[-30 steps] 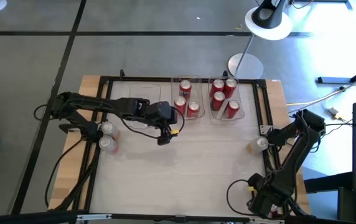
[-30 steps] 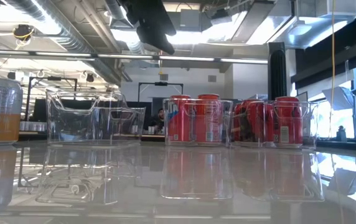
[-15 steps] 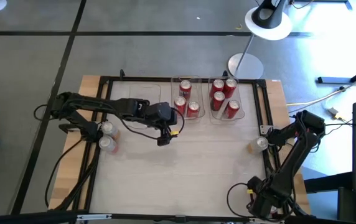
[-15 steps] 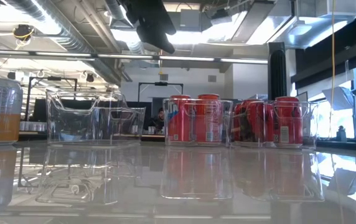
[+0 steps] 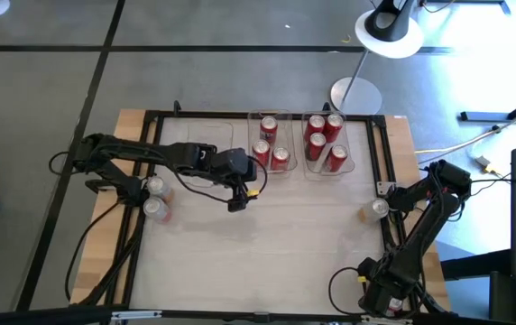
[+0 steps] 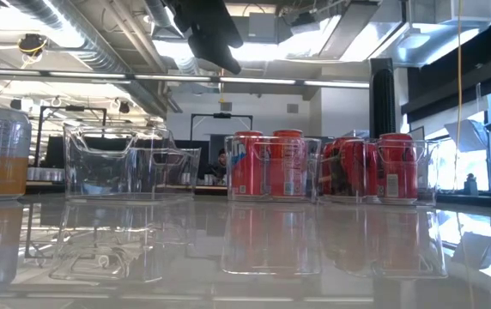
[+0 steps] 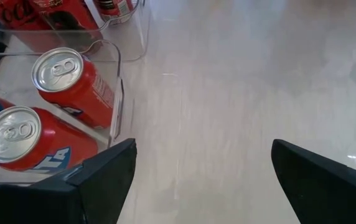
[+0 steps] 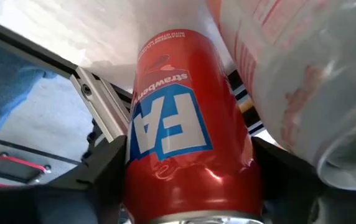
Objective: Sort soda cans
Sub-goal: Put the red soda can into the middle transparent bin
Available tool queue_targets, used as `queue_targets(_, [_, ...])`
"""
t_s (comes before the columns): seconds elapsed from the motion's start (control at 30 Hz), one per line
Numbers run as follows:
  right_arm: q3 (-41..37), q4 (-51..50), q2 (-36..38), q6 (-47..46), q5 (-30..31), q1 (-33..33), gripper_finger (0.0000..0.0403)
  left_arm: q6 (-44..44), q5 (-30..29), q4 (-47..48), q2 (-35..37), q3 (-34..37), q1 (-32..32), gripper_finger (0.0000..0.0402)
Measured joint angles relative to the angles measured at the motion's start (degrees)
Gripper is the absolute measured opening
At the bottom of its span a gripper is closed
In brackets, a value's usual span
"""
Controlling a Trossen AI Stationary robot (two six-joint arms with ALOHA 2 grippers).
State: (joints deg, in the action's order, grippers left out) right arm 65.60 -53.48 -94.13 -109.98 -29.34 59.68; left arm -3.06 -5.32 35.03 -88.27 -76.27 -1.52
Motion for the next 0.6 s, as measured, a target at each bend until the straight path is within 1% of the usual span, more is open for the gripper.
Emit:
queue_targets(0.03, [0.0,-0.1,0.0,0.8,-0.5,-0.1,0.0278,-0.2,0.0,0.0,0.0,0.0,0.0,0.0356])
queue_targets(0.13, [0.9,-1.6,-0.2,2.4,-0.7,-0.1,0.0278,-1.3,0.0,0.0,0.0,0.0,0.0,0.0356])
queue_targets(0.37, [6.4,-3.9,0.0,3.7,-0.3,-0.6,0.0278,-1.5,0.0,-0.2,0.0,0.0,0.0,0.0356])
queue_targets(0.5, [10.2,-3.9,0.0,3.9,1.9,-1.7,0.0283,-2.3,0.0,0.0,0.0,0.0,0.0,0.0356])
queue_targets(0.6, [13.1,-3.4,0.1,6.9,4.4,-3.7,0.0281,-2.6,0.0,0.5,0.0,0.0,0.0,0.0356])
